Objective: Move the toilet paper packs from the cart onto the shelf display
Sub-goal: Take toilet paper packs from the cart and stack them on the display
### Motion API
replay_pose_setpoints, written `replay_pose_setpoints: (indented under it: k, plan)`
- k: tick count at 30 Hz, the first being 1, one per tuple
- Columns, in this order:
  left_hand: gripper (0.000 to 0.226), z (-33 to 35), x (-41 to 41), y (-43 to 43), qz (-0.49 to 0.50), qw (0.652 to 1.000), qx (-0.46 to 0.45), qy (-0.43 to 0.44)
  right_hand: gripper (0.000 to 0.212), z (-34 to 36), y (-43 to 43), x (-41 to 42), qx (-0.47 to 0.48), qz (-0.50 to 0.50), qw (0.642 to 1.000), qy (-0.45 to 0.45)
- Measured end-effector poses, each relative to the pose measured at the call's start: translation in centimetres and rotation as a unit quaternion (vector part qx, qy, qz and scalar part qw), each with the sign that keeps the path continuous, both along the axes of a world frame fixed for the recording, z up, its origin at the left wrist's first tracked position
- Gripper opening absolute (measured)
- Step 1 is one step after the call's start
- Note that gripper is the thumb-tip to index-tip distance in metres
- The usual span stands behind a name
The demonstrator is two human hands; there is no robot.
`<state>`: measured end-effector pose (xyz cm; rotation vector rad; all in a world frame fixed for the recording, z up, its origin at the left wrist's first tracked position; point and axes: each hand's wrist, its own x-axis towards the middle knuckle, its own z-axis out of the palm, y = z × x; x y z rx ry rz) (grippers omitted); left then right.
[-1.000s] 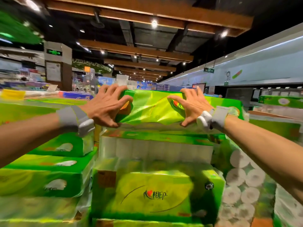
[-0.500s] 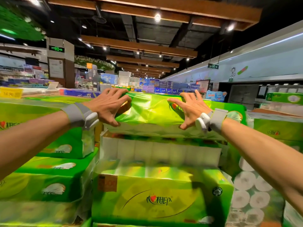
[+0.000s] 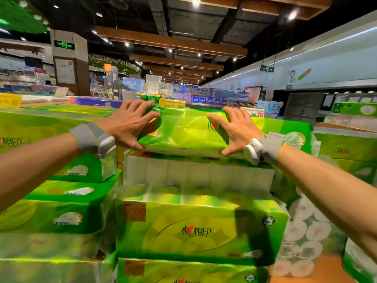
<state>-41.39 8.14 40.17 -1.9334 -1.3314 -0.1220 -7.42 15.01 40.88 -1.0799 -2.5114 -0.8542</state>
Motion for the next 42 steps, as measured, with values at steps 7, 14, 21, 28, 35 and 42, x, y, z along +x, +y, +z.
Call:
replay_pose_setpoints:
  k: [7, 14, 21, 28, 35, 42]
  plan:
    - [0.106, 2.9, 0.4, -0.1, -0.035, 0.996, -0.037, -0.071, 0.110, 2.8, 0.3, 0.6, -0.016, 0.009, 1.000, 0.019]
    - [0.114, 4.0, -0.3, 2.1, -0.027, 0.987, -0.103, -0.121, 0.097, 2.4, 1.9, 0.7, -0.033, -0.028, 0.997, 0.066]
    - [0.113, 5.5, -0.3, 3.0, -0.056, 0.978, -0.110, -0.168, 0.086, 2.1, 3.0, 3.4, -0.006, -0.096, 0.990, 0.102]
    - [0.103, 7.4, -0.7, 4.9, -0.080, 0.955, -0.190, -0.212, 0.081, 2.1, 3.6, 5.5, 0.017, -0.134, 0.984, 0.114]
    - [0.088, 8.6, -1.8, 7.9, -0.068, 0.928, -0.228, -0.287, 0.082, 1.3, 5.4, 8.2, 0.011, -0.168, 0.973, 0.161]
    - [0.088, 7.3, -3.5, 8.7, -0.076, 0.922, -0.172, -0.338, 0.079, -0.9, 7.2, 9.2, 0.064, -0.209, 0.934, 0.283]
